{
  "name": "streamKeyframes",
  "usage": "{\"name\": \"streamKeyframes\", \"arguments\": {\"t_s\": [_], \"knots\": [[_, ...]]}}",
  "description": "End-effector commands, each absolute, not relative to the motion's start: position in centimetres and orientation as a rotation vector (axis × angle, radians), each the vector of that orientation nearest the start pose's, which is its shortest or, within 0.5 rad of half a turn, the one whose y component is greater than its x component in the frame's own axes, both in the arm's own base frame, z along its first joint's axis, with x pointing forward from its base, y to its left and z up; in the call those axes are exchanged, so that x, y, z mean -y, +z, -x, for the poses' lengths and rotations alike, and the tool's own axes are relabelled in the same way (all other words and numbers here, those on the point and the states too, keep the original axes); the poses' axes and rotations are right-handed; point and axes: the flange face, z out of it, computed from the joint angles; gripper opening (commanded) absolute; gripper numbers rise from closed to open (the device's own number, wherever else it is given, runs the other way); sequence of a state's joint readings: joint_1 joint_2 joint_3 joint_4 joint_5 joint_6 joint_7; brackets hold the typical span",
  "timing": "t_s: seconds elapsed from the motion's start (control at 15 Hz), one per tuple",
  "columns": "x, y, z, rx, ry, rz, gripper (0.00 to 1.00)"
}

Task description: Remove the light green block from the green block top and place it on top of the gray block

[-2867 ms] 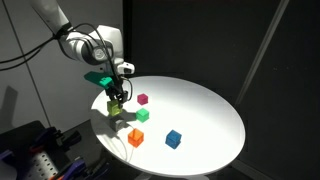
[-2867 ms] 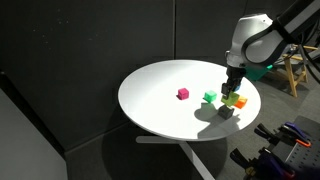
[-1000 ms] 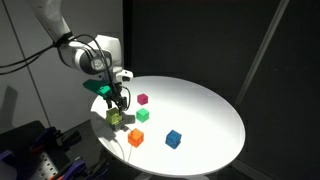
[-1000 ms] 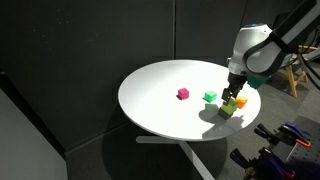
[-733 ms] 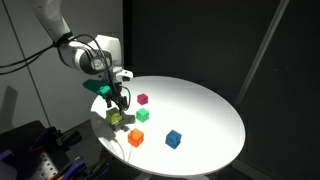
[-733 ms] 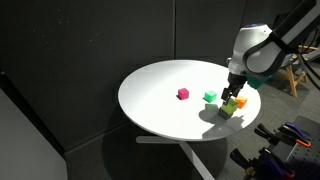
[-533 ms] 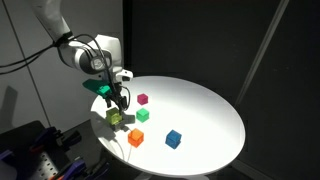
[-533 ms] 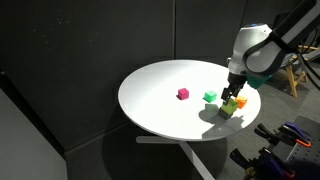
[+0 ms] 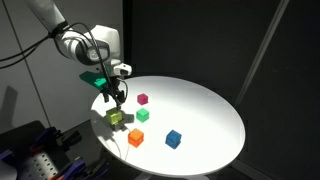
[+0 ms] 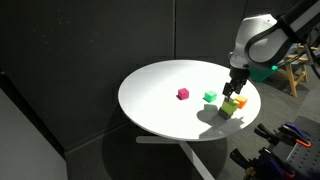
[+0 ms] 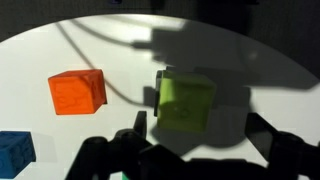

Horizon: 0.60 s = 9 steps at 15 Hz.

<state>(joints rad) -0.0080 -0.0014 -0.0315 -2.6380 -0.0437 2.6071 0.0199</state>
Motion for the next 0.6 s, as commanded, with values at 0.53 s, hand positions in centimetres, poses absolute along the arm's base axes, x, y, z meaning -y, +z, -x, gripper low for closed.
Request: {"name": "streamKeyframes", "arguments": {"t_s": [0.53], "knots": [[1.6, 30.2, -40.6, -0.112, 0.154, 3.161, 1.00]]}}
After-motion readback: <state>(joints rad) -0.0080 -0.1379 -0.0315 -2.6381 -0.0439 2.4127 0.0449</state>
